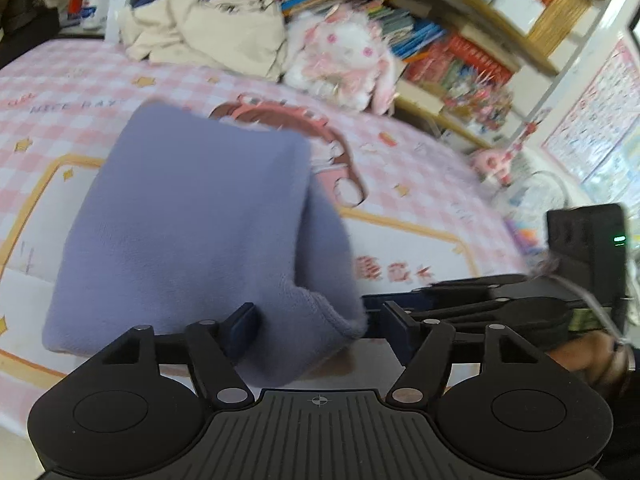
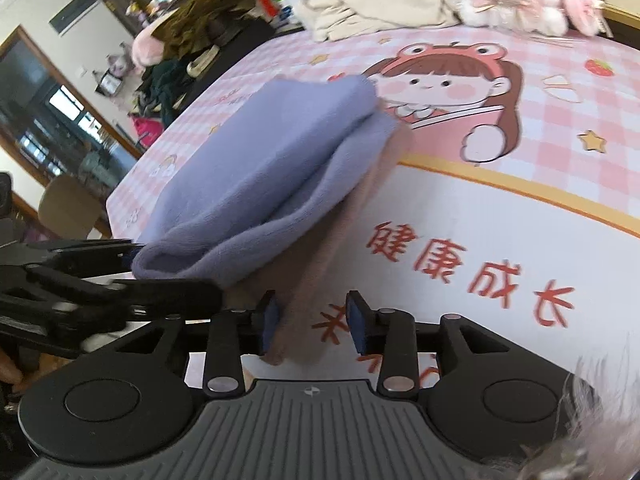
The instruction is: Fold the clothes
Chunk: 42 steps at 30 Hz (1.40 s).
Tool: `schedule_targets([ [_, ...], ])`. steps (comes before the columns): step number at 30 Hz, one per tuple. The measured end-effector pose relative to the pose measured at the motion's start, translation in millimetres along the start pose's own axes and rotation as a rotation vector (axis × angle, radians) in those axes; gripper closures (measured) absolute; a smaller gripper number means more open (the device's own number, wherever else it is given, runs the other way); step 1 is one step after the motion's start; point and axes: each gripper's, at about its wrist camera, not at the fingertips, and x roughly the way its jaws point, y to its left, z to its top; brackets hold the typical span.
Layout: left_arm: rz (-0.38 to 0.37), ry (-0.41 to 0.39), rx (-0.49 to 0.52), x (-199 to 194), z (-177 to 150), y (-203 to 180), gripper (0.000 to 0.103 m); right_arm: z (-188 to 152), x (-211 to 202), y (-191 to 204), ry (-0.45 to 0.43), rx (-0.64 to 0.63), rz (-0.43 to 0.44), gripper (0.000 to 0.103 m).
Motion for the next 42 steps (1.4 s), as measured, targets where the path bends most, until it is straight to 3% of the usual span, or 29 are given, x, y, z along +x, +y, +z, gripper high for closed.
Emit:
schedule_targets([
  [5, -0.043, -0.135, -0.039, -42, 7, 6, 0.035, 14, -23, -12, -0.068, 0.118, 0.084, 0.048],
  [8, 0.03, -0.161, -0.042, -51, 10, 17, 0.035, 29, -24, -8, -0.086, 0.142, 0.193, 0.028],
  [10, 0.095, -0.164, -0.011, -47, 9, 20, 0.035, 38, -14, -3, -0.051, 0.167, 0.243, 0.019],
  [13, 0.186, -0.159, 0.049, -39, 5, 22, 0.038, 47, 1, 4, -0.035, 0.162, 0.202, 0.019],
  [16, 0.263, -0.102, 0.202, -22, -4, 6, 0.038, 54, 15, 11, -0.032, 0.15, 0.144, 0.019],
  [19, 0.27, -0.036, 0.284, -4, -15, 0, 0.038, 62, 30, 18, -0.03, 0.137, 0.087, 0.024],
  [20, 0.27, -0.018, 0.285, 0, -16, 2, 0.038, 64, 34, 21, -0.029, 0.133, 0.068, 0.042],
  [21, 0.263, -0.014, 0.269, 1, -16, 4, 0.038, 67, 39, 23, -0.028, 0.129, 0.049, 0.075],
  [23, 0.249, -0.008, 0.237, 2, -17, 10, 0.036, 69, 40, 31, -0.054, 0.071, 0.039, 0.085],
  [26, 0.209, -0.024, 0.169, -1, -16, 19, 0.035, 55, 10, 52, -0.21, -0.158, 0.143, 0.086],
  [27, 0.206, -0.022, 0.155, 0, -16, 20, 0.035, 51, 7, 53, -0.234, -0.188, 0.14, 0.086],
  [29, 0.203, -0.019, 0.131, 1, -15, 22, 0.035, 48, 16, 46, -0.198, -0.162, 0.049, 0.086],
  [31, 0.209, -0.014, 0.153, 4, -15, 16, 0.035, 51, 41, 22, -0.071, -0.012, -0.04, 0.081],
  [32, 0.214, -0.011, 0.168, 6, -14, 12, 0.035, 53, 45, 10, -0.054, 0.06, -0.031, 0.08],
  [34, 0.242, -0.005, 0.204, 4, -13, 3, 0.034, 56, 35, 8, -0.076, 0.08, -0.032, 0.071],
  [36, 0.271, -0.026, 0.214, -2, -12, 0, 0.034, 57, 23, 10, -0.098, 0.062, -0.062, 0.05],
  [38, 0.298, -0.057, 0.196, -7, -9, 1, 0.033, 54, 7, 14, -0.133, 0.034, -0.106, 0.046],
  [40, 0.325, -0.089, 0.178, -12, -7, 1, 0.022, 52, -9, 18, -0.168, 0.005, -0.15, 0.045],
  [42, 0.352, -0.121, 0.16, -17, -4, 2, 0.019, 51, -23, 24, -0.189, -0.012, -0.139, 0.044],
])
